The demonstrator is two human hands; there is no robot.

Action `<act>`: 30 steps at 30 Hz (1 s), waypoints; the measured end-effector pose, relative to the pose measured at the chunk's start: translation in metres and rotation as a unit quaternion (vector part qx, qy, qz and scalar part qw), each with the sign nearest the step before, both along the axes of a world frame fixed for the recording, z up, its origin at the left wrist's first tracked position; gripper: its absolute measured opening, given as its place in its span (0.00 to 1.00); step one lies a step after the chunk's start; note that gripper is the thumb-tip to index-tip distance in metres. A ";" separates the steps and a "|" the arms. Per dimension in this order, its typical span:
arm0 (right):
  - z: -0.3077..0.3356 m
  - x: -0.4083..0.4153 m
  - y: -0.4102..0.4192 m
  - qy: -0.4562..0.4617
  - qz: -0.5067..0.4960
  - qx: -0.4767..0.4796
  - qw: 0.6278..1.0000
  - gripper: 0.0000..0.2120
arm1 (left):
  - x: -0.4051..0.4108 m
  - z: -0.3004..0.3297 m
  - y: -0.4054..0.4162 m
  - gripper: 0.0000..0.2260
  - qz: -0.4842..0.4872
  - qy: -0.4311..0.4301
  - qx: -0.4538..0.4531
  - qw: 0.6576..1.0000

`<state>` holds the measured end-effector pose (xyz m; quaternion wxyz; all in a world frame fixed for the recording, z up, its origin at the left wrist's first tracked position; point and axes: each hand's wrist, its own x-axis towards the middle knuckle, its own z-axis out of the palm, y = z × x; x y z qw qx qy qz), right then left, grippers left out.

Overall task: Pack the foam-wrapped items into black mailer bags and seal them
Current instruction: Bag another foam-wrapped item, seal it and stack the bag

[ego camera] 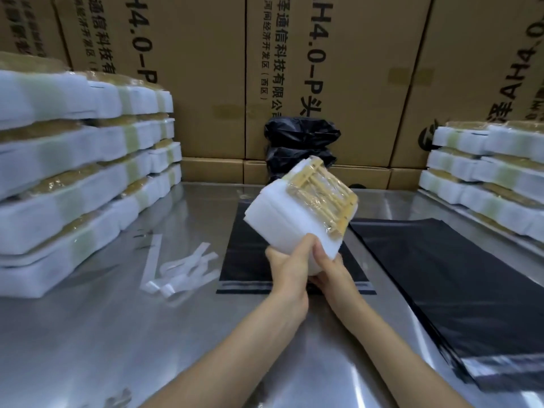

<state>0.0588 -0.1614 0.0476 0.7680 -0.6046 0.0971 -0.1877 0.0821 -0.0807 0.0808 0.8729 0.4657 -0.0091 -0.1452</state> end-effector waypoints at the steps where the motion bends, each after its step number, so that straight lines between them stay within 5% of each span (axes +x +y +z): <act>1: 0.001 -0.002 -0.005 -0.011 0.007 0.065 0.998 0.42 | -0.003 -0.004 -0.006 0.25 -0.012 -0.002 -0.008 1.000; 4: 0.002 -0.009 -0.018 -0.038 0.038 0.197 0.979 0.34 | -0.009 -0.017 -0.020 0.25 -0.030 -0.040 0.013 0.999; 9: 0.014 -0.007 -0.026 -0.073 -0.029 0.202 0.976 0.24 | 0.003 -0.026 -0.011 0.34 -0.149 -0.210 0.144 0.955; 13: 0.021 -0.013 -0.044 -0.050 -0.115 0.260 0.957 0.18 | 0.033 -0.024 0.009 0.17 -0.037 -0.488 0.490 0.721; 17: 0.021 -0.019 -0.053 -0.018 -0.114 0.303 0.946 0.19 | 0.050 -0.036 0.017 0.25 -0.089 -0.435 0.618 0.649; 25: 0.020 -0.022 -0.042 -0.005 -0.077 0.317 0.945 0.20 | 0.049 -0.037 0.025 0.15 -0.064 -0.439 0.652 0.615; 30: 0.022 -0.025 -0.040 0.003 -0.077 0.305 0.949 0.21 | 0.051 -0.031 0.024 0.11 -0.061 -0.488 0.706 0.511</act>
